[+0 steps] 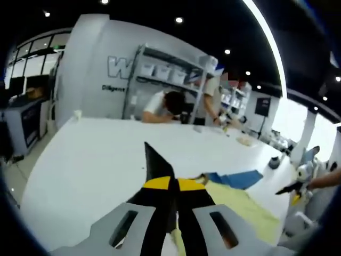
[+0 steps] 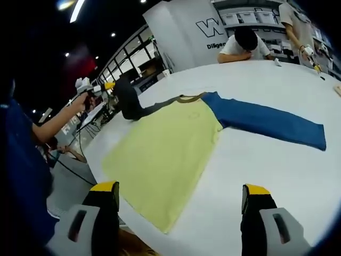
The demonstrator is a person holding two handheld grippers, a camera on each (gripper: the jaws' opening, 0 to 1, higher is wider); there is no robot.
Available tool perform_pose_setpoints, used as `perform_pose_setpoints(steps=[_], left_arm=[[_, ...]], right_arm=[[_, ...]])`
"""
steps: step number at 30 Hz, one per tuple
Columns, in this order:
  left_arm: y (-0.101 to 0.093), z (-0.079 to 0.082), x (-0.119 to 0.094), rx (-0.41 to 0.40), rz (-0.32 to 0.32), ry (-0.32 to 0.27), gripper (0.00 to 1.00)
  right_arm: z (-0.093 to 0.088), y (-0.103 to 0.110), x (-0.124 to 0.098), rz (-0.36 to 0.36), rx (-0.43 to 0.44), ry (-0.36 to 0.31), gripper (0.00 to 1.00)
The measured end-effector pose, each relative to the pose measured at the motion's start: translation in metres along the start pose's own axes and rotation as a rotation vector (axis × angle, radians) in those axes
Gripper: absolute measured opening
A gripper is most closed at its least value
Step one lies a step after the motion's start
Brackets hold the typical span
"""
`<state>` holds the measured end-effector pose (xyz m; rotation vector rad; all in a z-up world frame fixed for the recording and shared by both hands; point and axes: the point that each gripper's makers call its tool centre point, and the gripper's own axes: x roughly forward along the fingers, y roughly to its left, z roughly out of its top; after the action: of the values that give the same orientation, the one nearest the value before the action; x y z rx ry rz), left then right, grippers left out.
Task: Fold the garment on the visible template until the final outline fits inside the template.
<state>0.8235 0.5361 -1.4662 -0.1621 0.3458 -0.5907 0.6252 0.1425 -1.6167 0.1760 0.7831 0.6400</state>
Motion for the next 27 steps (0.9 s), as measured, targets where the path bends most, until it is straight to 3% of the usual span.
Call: perform_pose_setpoints(steps=[6, 9, 14, 15, 18, 22, 23, 27], left_arm=[[-0.050, 0.000, 0.013, 0.041, -0.070, 0.021, 0.00], [-0.065, -0.005, 0.018, 0.050, -0.103, 0.028, 0.00], [-0.102, -0.029, 0.024, 0.110, -0.188, 0.076, 0.00], [-0.119, -0.035, 0.023, 0.122, -0.216, 0.085, 0.00], [-0.136, -0.044, 0.024, 0.154, -0.253, 0.096, 0.00], [-0.169, -0.065, 0.022, 0.242, -0.355, 0.113, 0.00], [-0.187, -0.078, 0.020, 0.295, -0.411, 0.121, 0.00], [-0.206, -0.096, 0.016, 0.300, -0.468, 0.145, 0.00]], right_arm=[[-0.002, 0.001, -0.001, 0.000, -0.003, -0.007, 0.95], [-0.002, -0.001, -0.001, -0.004, 0.002, -0.013, 0.94], [-0.004, -0.002, -0.005, -0.010, 0.006, -0.021, 0.94], [-0.005, -0.003, -0.006, -0.011, 0.007, -0.022, 0.94], [-0.008, -0.003, -0.009, -0.015, 0.013, -0.026, 0.93], [-0.011, -0.005, -0.011, -0.022, 0.029, -0.030, 0.93], [-0.012, -0.004, -0.012, -0.023, 0.033, -0.031, 0.93], [-0.014, -0.004, -0.014, -0.025, 0.040, -0.034, 0.93]])
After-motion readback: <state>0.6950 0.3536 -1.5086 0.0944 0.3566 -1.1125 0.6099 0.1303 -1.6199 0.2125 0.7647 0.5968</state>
